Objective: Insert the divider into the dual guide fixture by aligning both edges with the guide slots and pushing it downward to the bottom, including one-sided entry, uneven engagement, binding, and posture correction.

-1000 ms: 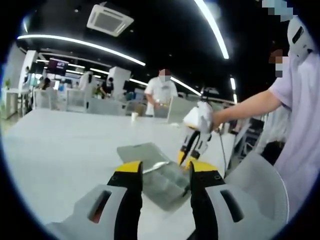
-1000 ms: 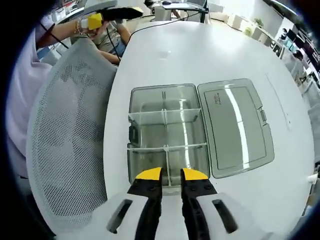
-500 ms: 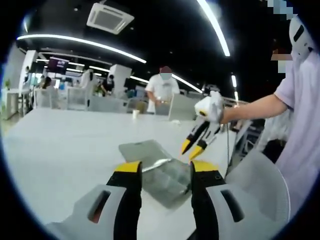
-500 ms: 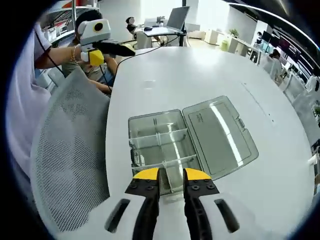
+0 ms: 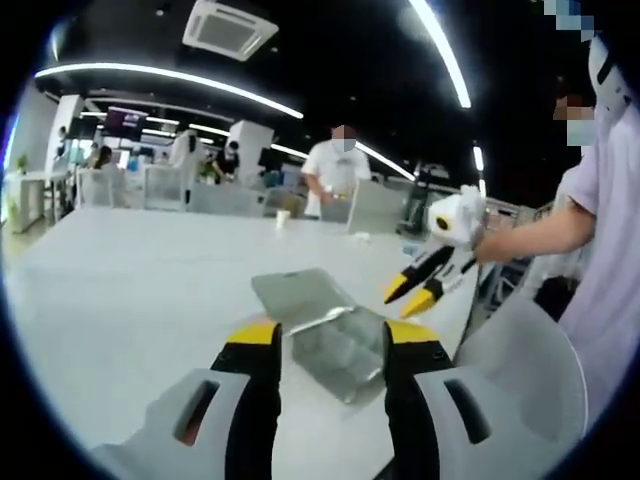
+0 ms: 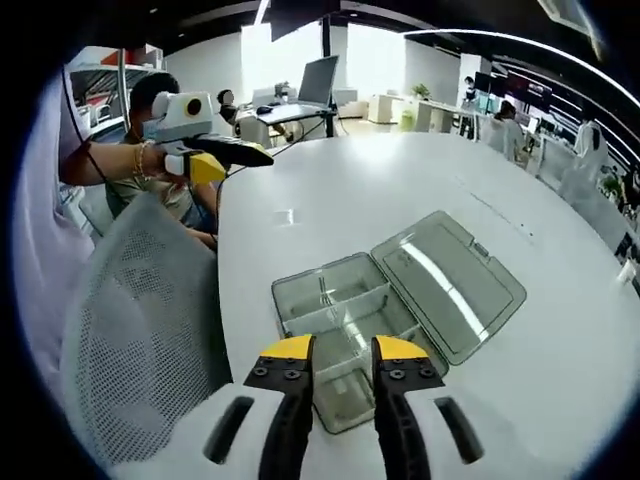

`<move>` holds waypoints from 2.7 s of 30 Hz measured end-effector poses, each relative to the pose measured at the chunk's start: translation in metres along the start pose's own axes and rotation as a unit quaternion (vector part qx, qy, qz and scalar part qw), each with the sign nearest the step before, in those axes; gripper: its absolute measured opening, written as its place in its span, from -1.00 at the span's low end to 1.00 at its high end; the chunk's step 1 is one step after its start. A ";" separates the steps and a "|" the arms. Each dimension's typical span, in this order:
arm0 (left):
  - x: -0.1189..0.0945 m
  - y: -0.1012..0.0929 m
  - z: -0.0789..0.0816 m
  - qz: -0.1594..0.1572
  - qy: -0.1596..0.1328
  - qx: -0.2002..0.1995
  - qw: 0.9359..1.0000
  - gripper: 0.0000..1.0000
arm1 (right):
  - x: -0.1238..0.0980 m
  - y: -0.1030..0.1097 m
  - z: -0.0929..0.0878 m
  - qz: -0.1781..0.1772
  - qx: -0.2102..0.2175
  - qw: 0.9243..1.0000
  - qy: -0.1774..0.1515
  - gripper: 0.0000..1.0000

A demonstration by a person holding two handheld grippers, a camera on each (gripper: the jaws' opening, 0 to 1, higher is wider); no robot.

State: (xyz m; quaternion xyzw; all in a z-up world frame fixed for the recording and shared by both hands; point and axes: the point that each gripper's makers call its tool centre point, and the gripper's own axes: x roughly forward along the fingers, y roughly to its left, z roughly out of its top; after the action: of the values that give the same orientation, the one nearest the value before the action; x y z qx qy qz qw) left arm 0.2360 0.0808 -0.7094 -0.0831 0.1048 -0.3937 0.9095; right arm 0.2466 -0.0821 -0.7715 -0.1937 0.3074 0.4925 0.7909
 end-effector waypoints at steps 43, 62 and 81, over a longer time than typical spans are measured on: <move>-0.029 0.091 -0.080 0.159 0.207 -0.008 0.965 0.11 | -0.032 0.044 0.043 -0.046 0.065 0.984 -0.161 -0.59; -0.026 0.109 -0.104 0.167 0.267 -0.026 0.949 0.17 | -0.048 0.060 0.023 -0.066 0.075 0.971 -0.219 -0.18; -0.025 0.127 -0.119 0.218 0.334 -0.052 0.915 0.07 | -0.059 0.049 0.032 -0.100 0.074 0.961 -0.247 -0.14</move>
State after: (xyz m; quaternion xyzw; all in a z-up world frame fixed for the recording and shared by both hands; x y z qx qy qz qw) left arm 0.2771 0.1768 -0.8510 0.0308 0.4384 -0.1840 0.8792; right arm 0.1925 -0.0798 -0.7077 -0.0370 0.1175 0.4196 0.8993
